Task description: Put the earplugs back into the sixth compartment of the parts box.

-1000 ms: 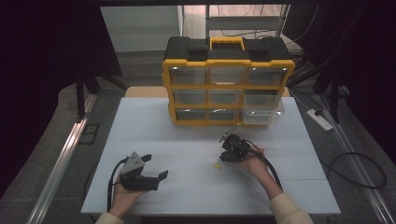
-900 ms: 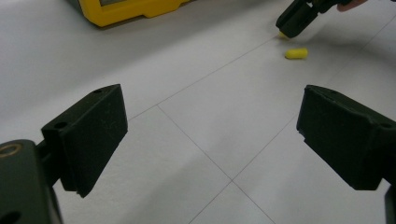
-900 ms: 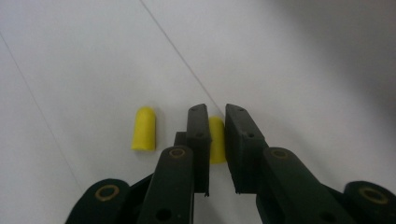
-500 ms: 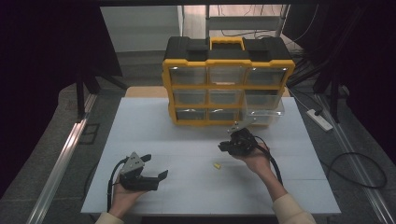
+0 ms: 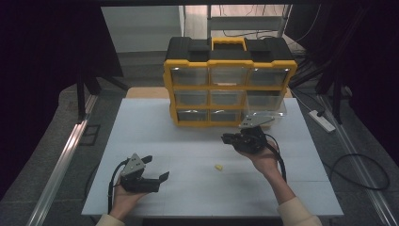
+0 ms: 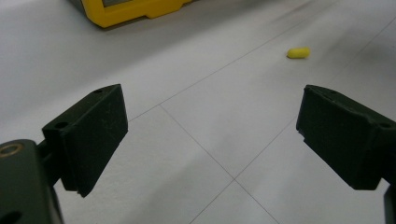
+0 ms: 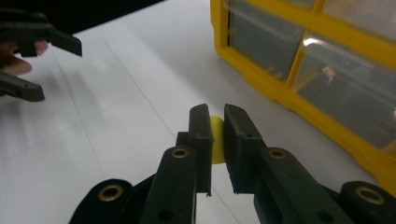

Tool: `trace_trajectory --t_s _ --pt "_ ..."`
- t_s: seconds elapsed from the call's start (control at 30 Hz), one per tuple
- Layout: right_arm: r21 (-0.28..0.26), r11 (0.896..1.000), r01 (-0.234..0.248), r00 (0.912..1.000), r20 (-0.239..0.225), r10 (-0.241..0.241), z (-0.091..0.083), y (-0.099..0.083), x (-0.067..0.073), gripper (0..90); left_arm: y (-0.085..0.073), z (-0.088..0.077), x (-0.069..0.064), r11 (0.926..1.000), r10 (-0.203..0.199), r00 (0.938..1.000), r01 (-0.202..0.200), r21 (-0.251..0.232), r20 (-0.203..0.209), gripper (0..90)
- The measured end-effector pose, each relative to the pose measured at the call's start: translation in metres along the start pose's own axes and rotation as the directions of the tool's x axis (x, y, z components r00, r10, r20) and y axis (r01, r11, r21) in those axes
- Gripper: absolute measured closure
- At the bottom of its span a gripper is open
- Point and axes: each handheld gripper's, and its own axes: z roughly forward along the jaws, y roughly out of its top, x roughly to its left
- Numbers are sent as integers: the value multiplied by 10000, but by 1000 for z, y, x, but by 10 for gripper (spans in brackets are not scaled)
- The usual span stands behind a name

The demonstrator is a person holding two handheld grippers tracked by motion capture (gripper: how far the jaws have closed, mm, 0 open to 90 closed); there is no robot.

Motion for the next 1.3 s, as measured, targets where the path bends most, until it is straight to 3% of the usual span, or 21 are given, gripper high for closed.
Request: trace_trajectory --t_s 0.73,1.0,1.3 --pt "-1179 9930 38 9987 515 23 -35 13 -2 812 0 0 0 10000 38 10000 -38 -14 -56 89" --pt "-1896 9811 396 9980 549 -297 -53 19 0 811 0 0 -1 10000 30 10000 -30 -9 -50 90" --pt "-2348 9714 362 9965 815 -174 -68 24 -1 812 0 0 -1 10000 63 10000 -63 -6 -72 90"
